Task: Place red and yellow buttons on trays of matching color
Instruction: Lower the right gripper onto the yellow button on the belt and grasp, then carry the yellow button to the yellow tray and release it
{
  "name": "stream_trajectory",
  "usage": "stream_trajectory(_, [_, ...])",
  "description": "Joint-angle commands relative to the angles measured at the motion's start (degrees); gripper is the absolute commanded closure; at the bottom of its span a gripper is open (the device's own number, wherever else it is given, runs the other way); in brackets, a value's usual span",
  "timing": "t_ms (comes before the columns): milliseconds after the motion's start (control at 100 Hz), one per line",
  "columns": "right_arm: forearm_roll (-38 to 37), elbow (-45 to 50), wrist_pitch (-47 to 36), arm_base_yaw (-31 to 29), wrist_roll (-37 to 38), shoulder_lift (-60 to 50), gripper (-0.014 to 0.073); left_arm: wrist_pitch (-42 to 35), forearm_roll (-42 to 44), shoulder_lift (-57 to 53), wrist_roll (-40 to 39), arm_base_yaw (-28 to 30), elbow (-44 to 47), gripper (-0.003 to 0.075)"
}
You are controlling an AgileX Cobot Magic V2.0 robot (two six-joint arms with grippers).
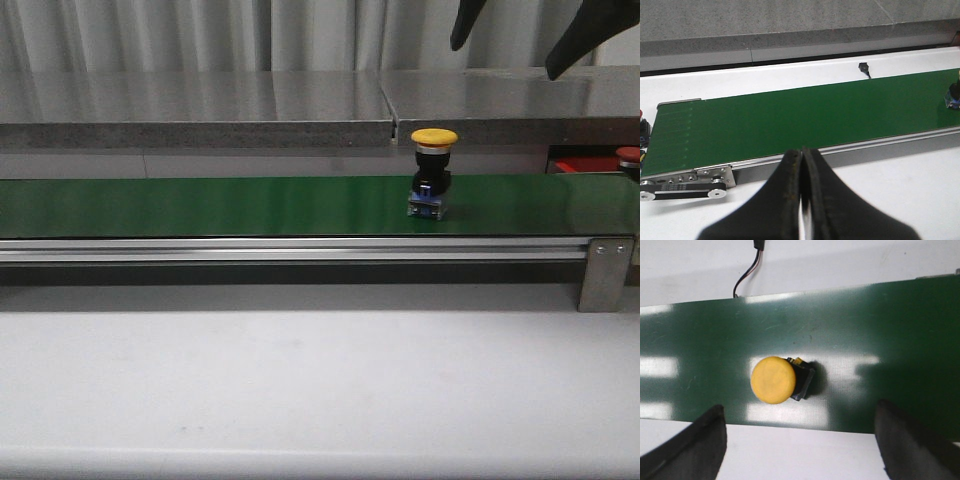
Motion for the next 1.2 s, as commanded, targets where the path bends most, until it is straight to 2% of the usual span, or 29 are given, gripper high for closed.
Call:
stream_trajectory(0, [1.0, -3.1, -0.5, 0.0, 0.3, -0.6, -0.001, -4.3, -1.0, 0.1, -0.5, -0.4, -1.5, 0.0741])
stream_trajectory(290, [1.5, -6.2, 2.6, 0.1, 0.3, 4.8, -0.001, -4.3, -1.0, 0.1, -0.5, -0.4, -1.5, 0.0741])
stream_trajectory(660, [1.7, -6.4, 1.9, 0.1, 0.3, 9.7, -0.0002, -4.3, -1.0, 0.1, -0.5, -0.4, -1.5, 0.0741])
stream_trajectory(730, [1.6, -6.4, 1.4, 0.1, 0.3, 10.2, 0.0057, -4.3, -1.0, 0.1, -0.5, -0.4, -1.5, 0.0741])
stream_trajectory(880, [-0.3, -6.4, 0.3, -0.1, 0.3, 10.5, 0.0314, -4.3, -1.0, 0.1, -0.5, -0.4, -1.5, 0.0741])
stream_trajectory(950, [-1.3, -6.4, 0.3, -0.2, 0.3, 10.5, 0.0397, -4.3, -1.0, 0.1, -0.5, -0.4, -1.5, 0.0741])
stream_trajectory(1040, [-2.5, -6.4, 0.4, -0.2, 0.1, 10.4, 0.0438, -4.3, -1.0, 0.1, -0.5, -0.4, -1.5, 0.0741])
stream_trajectory(1190, [-5.8, -6.4, 1.5, -0.2, 0.0, 8.7, 0.0442, -4.3, -1.0, 0.1, -0.5, -0.4, -1.5, 0.0741])
